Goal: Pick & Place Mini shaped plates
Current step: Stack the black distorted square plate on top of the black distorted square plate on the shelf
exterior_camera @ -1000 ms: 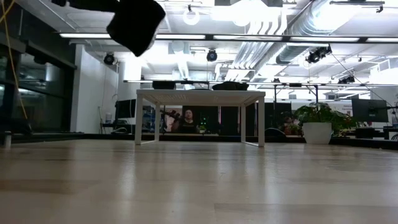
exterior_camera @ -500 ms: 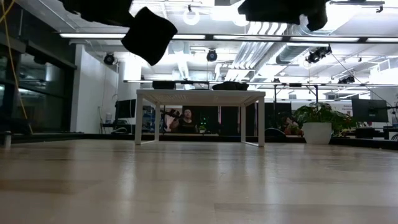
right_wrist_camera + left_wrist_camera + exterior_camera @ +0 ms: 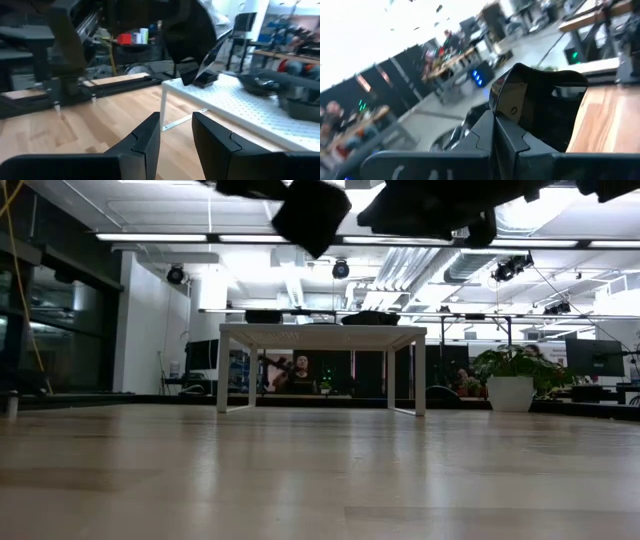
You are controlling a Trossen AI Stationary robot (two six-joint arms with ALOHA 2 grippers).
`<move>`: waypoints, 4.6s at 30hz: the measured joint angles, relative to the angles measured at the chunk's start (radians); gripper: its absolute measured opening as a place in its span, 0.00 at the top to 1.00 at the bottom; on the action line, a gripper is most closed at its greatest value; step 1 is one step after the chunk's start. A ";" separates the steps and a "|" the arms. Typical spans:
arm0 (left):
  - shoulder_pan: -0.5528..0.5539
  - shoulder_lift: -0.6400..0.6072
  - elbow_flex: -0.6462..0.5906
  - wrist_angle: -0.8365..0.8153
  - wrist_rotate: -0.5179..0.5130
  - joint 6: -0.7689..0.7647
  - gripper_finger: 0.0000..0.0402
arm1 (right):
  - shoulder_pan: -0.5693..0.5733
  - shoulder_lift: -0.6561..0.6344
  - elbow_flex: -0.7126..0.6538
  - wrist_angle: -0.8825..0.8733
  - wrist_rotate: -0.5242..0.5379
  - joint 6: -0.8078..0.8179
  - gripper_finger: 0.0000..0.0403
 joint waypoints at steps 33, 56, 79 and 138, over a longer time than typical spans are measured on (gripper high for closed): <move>0.104 0.152 -0.001 0.317 0.218 0.144 1.00 | -0.163 0.000 0.000 0.188 0.076 -0.108 0.73; 0.104 0.152 -0.001 0.319 0.247 0.144 0.99 | -0.178 -0.002 0.000 0.200 0.110 -0.132 0.98; 0.103 0.151 0.000 0.297 0.276 0.170 0.80 | -0.183 -0.007 0.000 0.220 0.093 -0.188 1.00; 0.005 -0.124 -0.002 -0.418 0.211 0.089 0.56 | -0.262 -0.566 0.039 0.034 0.154 -0.802 1.00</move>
